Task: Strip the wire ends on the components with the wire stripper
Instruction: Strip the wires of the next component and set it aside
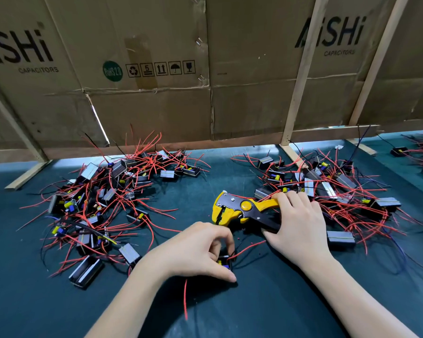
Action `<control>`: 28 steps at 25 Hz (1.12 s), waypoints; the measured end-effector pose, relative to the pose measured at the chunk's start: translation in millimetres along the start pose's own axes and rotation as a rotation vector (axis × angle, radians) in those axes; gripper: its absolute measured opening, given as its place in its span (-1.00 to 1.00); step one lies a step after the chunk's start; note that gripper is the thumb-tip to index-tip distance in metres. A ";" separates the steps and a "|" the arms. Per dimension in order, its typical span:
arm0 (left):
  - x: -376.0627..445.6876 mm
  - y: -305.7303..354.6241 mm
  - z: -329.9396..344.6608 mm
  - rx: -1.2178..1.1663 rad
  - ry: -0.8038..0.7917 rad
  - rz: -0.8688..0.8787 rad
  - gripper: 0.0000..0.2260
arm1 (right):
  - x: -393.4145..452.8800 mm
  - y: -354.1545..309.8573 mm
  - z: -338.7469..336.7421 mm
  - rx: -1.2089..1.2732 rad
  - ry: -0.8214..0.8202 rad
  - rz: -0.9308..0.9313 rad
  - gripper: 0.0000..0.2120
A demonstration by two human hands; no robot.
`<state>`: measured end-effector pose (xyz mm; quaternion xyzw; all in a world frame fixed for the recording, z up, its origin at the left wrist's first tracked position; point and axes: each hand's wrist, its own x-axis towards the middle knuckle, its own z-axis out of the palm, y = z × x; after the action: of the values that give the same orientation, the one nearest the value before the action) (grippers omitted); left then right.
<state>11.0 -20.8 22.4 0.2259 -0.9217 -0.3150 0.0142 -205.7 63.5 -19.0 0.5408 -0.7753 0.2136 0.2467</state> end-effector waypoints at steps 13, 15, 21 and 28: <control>64.7 74.5 -29.2 -0.596 0.276 0.238 -0.62 | 1.6 -2.9 3.4 -0.030 0.040 -0.092 -0.36; 77.1 84.1 -33.7 -0.457 0.255 0.196 -0.49 | 0.8 -0.5 3.1 -0.039 0.029 -0.092 -0.29; 27.7 17.8 -54.3 -0.143 0.478 0.126 -0.81 | 1.3 2.8 -1.1 0.012 -0.025 -0.042 -0.43; -36.0 -92.4 -62.7 0.254 0.807 -0.574 -0.76 | 1.9 -2.8 -2.4 0.244 -0.018 0.081 -0.49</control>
<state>91.6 -106.2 22.6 0.5734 -0.7747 -0.0795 0.2544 -203.2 62.7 -15.8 0.5367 -0.7671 0.3111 0.1632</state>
